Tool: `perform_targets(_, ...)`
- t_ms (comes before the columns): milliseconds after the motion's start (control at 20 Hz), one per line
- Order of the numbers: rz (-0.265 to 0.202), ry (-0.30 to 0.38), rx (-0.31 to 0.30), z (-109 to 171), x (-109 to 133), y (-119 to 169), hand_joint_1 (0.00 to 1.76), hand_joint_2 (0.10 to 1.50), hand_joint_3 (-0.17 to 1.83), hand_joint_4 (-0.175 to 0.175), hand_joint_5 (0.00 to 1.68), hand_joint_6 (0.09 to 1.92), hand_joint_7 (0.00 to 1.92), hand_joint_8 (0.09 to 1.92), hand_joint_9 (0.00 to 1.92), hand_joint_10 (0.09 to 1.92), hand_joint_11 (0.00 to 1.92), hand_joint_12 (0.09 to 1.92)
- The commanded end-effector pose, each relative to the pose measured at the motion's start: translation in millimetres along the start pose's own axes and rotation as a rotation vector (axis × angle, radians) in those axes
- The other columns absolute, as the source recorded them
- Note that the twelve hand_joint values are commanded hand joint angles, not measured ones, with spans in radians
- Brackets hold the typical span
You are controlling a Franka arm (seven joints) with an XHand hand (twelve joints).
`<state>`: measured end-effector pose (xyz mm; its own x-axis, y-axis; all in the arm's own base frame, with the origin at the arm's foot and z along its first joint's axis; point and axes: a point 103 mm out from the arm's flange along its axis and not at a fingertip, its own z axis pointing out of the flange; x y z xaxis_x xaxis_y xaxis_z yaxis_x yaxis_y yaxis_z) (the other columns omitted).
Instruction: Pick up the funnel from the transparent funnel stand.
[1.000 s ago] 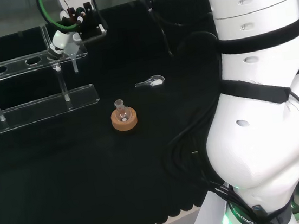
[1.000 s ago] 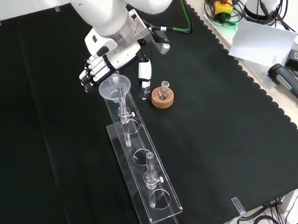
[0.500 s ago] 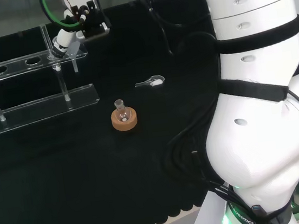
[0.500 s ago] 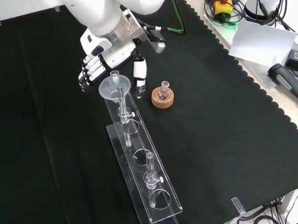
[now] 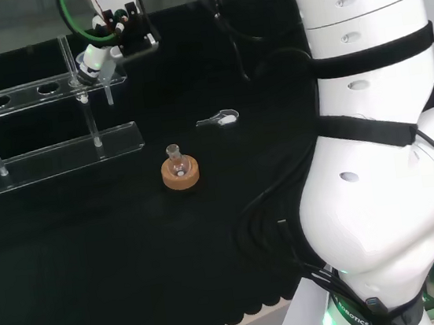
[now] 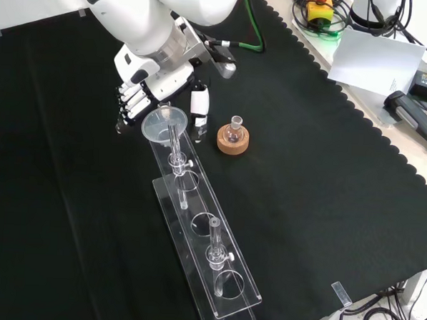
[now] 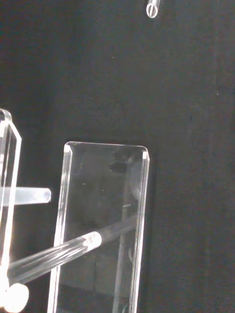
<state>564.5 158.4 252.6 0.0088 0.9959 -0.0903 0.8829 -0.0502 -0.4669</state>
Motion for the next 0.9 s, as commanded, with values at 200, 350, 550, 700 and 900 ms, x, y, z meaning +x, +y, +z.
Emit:
perform_targets(200, 0.012, 0.0, -0.013, 2, 2, 2, 0.55, 0.75, 0.03, -0.018, 0.12, 0.09, 0.24, 0.51, 0.09, 0.81, 0.0, 1.0)
perform_targets(350, 0.023, 0.008, -0.014, 3, 1, 4, 0.56, 0.77, 0.05, -0.014, 0.2, 0.09, 0.33, 0.53, 0.15, 0.8, 0.0, 1.06)
perform_targets(550, 0.029, 0.009, -0.015, 4, 0, 4, 0.57, 0.79, 0.07, -0.013, 0.24, 0.09, 0.37, 0.52, 0.2, 0.78, 0.0, 1.11)
perform_targets(700, 0.032, 0.029, -0.032, 4, -4, 4, 0.58, 0.8, 0.08, -0.011, 0.26, 0.09, 0.41, 0.52, 0.22, 0.78, 0.0, 1.11)
perform_targets(900, 0.025, 0.048, -0.033, 6, -7, 5, 0.56, 0.81, 0.14, -0.003, 0.33, 0.09, 0.5, 0.49, 0.29, 0.73, 0.0, 1.13)
